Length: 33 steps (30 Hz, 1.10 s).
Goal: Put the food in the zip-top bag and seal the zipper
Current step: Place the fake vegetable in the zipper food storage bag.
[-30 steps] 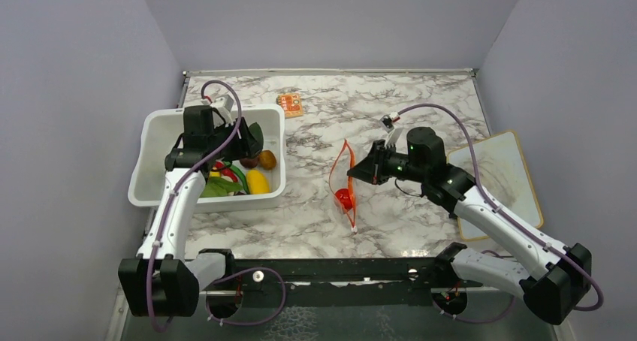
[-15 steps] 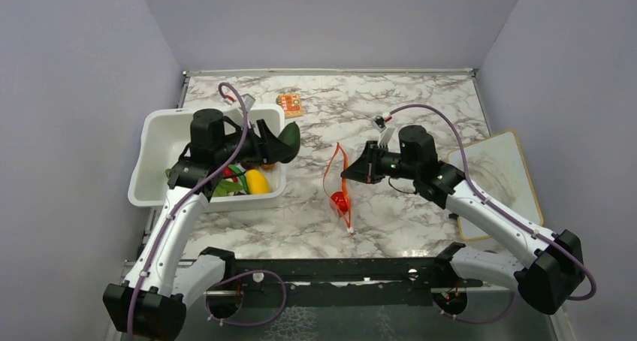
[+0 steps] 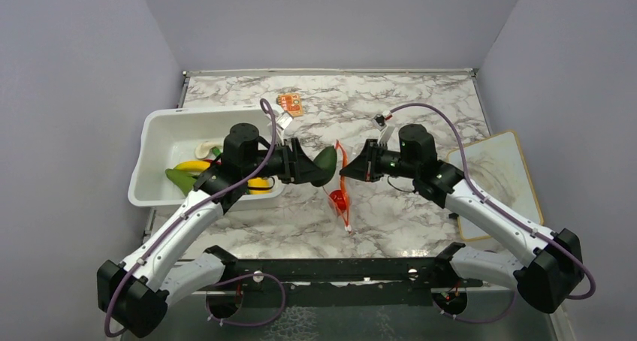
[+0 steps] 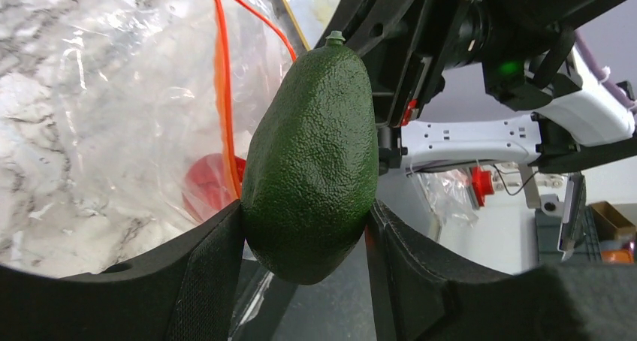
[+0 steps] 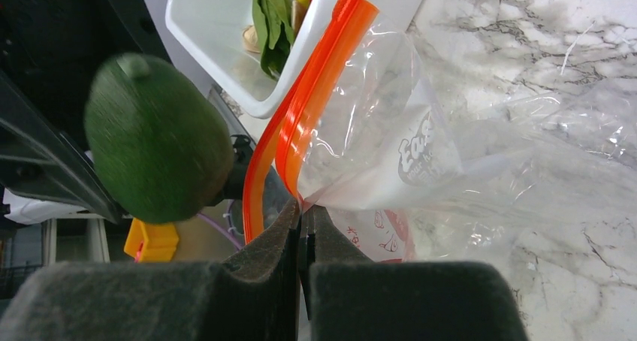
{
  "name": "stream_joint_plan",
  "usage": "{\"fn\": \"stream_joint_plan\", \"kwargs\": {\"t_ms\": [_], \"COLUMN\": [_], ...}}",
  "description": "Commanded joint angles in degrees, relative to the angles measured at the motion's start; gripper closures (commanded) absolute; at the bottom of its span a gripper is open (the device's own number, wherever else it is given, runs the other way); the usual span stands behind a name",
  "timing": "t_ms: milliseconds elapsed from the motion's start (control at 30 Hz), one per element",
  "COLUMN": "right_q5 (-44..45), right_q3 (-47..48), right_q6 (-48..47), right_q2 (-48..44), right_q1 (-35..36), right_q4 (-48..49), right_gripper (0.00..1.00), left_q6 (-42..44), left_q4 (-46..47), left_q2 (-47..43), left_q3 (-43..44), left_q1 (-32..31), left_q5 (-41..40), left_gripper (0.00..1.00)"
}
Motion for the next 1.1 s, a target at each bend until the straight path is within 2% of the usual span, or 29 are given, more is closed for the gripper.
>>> {"fn": "stream_joint_plan", "kwargs": {"t_ms": [0,267,833,1067], "right_q5": [-0.36,-1.88,-3.63,-4.12], "right_q3": [2.04,2.09,1.37,1.21], "right_q6": [0.95,0.89,0.79,0.84], "right_q2": [0.71,0.08,-1.01,-1.15], "right_q1": [0.10,0.11,0.07,0.11], "right_q4": [3.44,4.95,7.07,7.50], "right_gripper": [0.99,0.99,0.99,0.99], "left_q6": [-1.68,-0.25,5.37,6.19], "left_q4": [4.83,4.42,-6.13,-7.05], "left_q2": [1.40,3.53,6.31,7.51], "left_q3": [-2.04,-3.63,0.12,0.66], "left_q1": [-2.73,-5.01,-5.64,-5.81], "left_q5": [0.87,-2.63,-9.91,-10.76], "left_gripper": [0.73,0.74,0.75,0.75]}}
